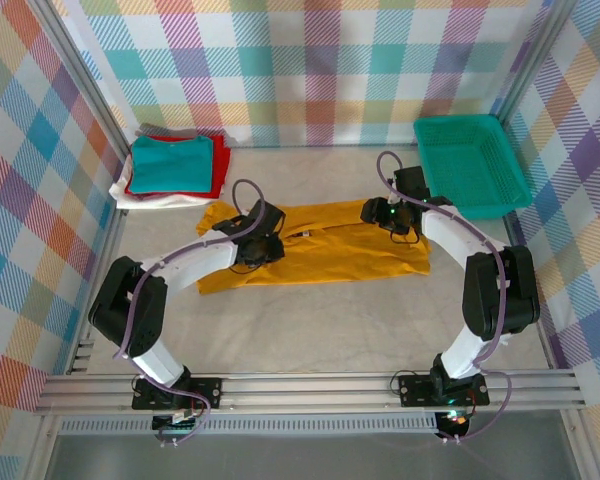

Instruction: Fold and stack the t-shirts

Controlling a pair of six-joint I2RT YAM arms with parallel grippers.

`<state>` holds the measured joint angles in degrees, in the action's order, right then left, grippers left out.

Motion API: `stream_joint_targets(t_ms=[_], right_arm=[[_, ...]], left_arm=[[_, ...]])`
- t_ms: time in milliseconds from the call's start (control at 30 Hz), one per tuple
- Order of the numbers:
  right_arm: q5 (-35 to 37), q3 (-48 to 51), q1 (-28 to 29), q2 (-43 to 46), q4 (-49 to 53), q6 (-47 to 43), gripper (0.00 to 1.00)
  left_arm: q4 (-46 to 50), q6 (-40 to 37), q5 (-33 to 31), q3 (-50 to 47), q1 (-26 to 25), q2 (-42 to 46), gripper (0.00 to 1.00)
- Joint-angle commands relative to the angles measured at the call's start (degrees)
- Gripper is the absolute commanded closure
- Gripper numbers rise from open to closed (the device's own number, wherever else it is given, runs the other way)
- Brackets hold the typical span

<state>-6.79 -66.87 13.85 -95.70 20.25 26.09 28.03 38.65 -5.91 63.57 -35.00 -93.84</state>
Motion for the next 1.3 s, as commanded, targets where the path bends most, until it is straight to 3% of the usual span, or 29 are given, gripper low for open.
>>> stream_joint_targets(t_ms=[0,67,133,467,800,900,1100,1267], right_arm=[[-1.32,-0.95,0.04,0.42,0.76,-0.65,0.40],[-0.83,-0.69,0.04,0.77,0.93,-0.99,0.40],[-0.53,-0.55,0.03,0.98,1.19,-1.25,0.40],[-1.41,-0.55,0.04,1.86,1.63,-1.13,0.39],[-1.53,0.07,0.03,3.13,1.63,-1.08,0.38],[-0.99,0.06,0.00,3.50,1.90,-1.38,0.38],[-0.60,-0.51,0.04,3.51,2.61,-1.92,0.37],[-0.75,-0.92,0.04,3.10,2.37,-1.76,0.37]], left_arm=[[4.94,1.44,-4.30,-1.34,-0.77,2.93,0.62],[4.11,0.46,-6.35,-2.84,-0.15,5.81,0.46],[3.62,-1.74,-6.37,-3.19,1.78,7.62,0.43],[-1.01,-7.70,-0.90,-5.48,17.14,4.72,0.49],[-4.42,-8.95,-0.17,-3.54,18.96,-4.74,0.50],[-5.00,-9.14,-0.99,-3.20,19.36,-6.59,0.61],[-2.74,-8.88,-1.13,-1.11,19.45,-4.36,0.97],[0.26,-8.86,-1.16,0.02,19.40,-0.16,1.00]])
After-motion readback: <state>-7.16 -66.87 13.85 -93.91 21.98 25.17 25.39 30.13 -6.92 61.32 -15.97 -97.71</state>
